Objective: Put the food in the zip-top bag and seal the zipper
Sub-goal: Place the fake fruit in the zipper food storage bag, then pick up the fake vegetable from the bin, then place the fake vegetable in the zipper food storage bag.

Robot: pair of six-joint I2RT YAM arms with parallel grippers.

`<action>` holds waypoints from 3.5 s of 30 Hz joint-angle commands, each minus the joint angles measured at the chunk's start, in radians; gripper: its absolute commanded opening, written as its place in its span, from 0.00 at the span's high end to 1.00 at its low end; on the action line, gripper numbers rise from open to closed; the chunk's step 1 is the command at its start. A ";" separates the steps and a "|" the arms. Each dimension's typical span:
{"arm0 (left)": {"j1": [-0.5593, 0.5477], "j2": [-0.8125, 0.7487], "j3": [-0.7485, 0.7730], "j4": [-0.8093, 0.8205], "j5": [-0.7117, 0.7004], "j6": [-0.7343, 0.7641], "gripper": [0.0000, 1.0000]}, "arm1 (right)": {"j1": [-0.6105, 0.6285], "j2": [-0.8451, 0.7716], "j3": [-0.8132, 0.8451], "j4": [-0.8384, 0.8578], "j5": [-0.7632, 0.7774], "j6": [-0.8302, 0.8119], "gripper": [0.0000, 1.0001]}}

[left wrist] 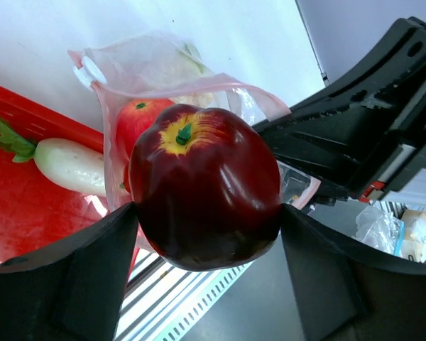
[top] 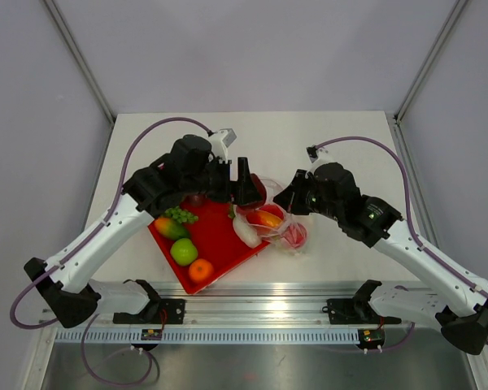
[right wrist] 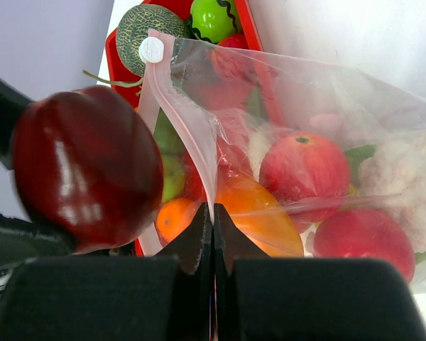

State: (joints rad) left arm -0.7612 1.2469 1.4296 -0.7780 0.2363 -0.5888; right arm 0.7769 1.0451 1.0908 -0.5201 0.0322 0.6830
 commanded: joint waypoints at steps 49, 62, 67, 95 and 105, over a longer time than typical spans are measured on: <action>0.120 0.052 -0.652 0.506 -0.158 -0.433 0.10 | 0.018 -0.066 0.014 0.006 0.009 0.007 0.99; 0.099 0.236 -0.660 0.617 -0.134 -0.450 0.12 | 0.018 -0.071 0.004 0.008 0.014 0.012 0.99; 0.088 0.256 -0.653 0.596 -0.150 -0.450 0.26 | 0.018 -0.071 0.004 0.008 0.014 0.013 0.99; -0.001 -0.271 -0.150 0.140 -0.700 -0.115 0.64 | 0.019 -0.033 0.003 0.046 -0.009 0.021 1.00; -0.134 -0.257 -0.169 0.252 -0.611 -0.124 0.65 | 0.021 -0.036 0.020 0.031 0.008 0.024 0.99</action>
State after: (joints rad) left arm -0.8551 0.9924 1.2465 -0.6258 -0.3901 -0.7227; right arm 0.7853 1.0138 1.0767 -0.5282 0.0357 0.6930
